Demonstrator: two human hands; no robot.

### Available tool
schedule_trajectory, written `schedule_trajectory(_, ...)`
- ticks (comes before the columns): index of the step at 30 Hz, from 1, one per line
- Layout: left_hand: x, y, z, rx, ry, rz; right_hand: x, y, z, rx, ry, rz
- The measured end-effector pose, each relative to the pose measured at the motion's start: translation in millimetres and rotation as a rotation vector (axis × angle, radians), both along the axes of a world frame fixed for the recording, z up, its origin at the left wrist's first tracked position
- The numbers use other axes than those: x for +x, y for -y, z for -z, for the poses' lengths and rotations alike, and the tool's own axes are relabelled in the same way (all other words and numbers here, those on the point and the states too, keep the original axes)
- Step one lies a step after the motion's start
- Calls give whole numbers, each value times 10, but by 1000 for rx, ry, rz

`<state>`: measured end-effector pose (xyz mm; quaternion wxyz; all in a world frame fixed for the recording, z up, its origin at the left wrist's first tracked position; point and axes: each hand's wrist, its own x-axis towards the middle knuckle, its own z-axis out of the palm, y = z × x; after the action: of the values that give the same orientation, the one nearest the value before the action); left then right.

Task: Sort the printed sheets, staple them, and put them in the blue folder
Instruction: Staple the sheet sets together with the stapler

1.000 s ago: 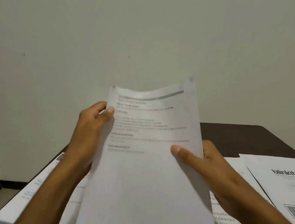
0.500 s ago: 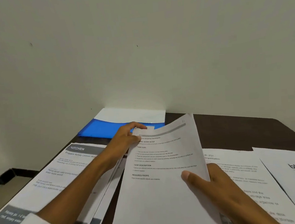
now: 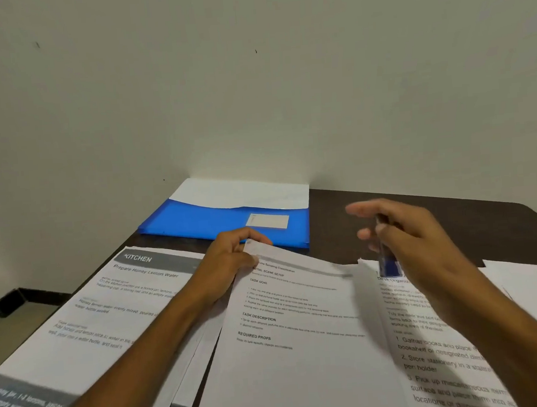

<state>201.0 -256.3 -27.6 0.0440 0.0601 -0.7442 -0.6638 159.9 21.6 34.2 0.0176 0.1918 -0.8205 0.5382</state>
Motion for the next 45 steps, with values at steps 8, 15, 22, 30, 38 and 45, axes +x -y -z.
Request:
schedule_trajectory(8,-43,-32,66,-126,-45,18,-388,742,247,-282,90,-116)
schedule_trajectory(15,-100,-33,70,-124,-38,-14,-474,750,470,-370,144,-226)
schedule_trajectory(22,-124,-53,120,-180,-44,-71,-503,664,493,-372,148,-273)
schedule_trajectory(30,-164,-49,150,-276,-81,-91,-498,659,539,-445,173,-279)
schedule_trajectory(38,-167,-32,185,-299,-139,-88,-474,734,577,-374,59,-309)
schedule_trajectory(45,-170,-41,182,-303,-171,-97,-473,801,613,-394,25,-289)
